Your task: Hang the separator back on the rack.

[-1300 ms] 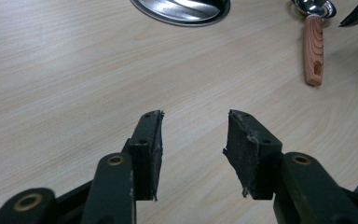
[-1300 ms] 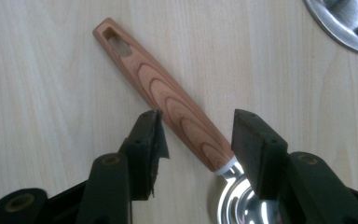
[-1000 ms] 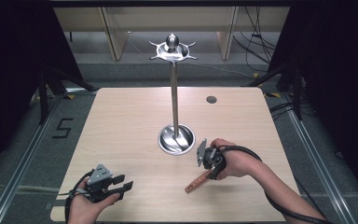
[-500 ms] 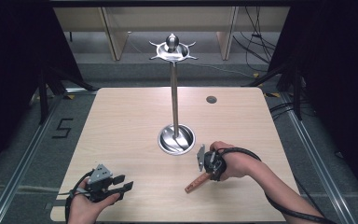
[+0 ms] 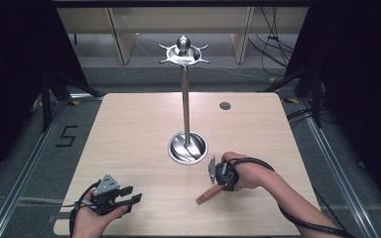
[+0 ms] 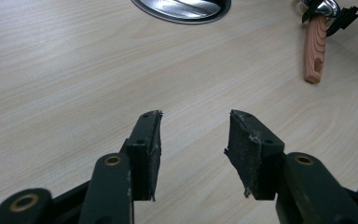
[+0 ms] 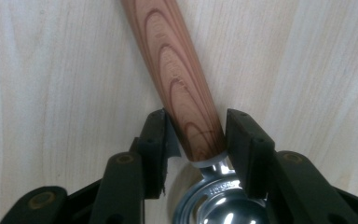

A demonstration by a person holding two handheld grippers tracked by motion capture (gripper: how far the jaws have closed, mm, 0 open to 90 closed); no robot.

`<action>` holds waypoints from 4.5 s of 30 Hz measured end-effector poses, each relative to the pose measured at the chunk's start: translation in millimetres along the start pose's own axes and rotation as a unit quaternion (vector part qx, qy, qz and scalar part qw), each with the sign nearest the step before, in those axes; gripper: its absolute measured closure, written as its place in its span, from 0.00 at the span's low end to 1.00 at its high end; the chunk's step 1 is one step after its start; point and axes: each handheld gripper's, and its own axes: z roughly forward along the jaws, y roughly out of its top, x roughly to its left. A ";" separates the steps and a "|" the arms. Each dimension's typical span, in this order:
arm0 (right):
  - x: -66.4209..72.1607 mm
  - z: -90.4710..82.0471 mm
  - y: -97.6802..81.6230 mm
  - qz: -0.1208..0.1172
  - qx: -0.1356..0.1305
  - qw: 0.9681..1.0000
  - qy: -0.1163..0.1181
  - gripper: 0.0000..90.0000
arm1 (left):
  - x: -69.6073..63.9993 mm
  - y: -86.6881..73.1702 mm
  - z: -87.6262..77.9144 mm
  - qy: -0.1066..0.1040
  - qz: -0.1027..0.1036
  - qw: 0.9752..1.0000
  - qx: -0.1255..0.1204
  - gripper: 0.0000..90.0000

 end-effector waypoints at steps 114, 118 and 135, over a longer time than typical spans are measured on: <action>27.0 -83.9 -93.9 0.283 -0.437 0.838 -0.163 0.78 | 0.9 1.1 -2.2 0.012 0.002 1.000 -0.017 0.57; 26.8 -87.8 -95.6 0.289 -0.447 0.830 -0.168 0.78 | 0.4 1.5 -2.6 0.017 0.000 1.000 -0.018 0.57; 24.8 -105.2 -99.7 0.308 -0.482 0.802 -0.173 0.78 | 1.5 2.2 -4.4 0.028 -0.002 0.999 -0.022 0.55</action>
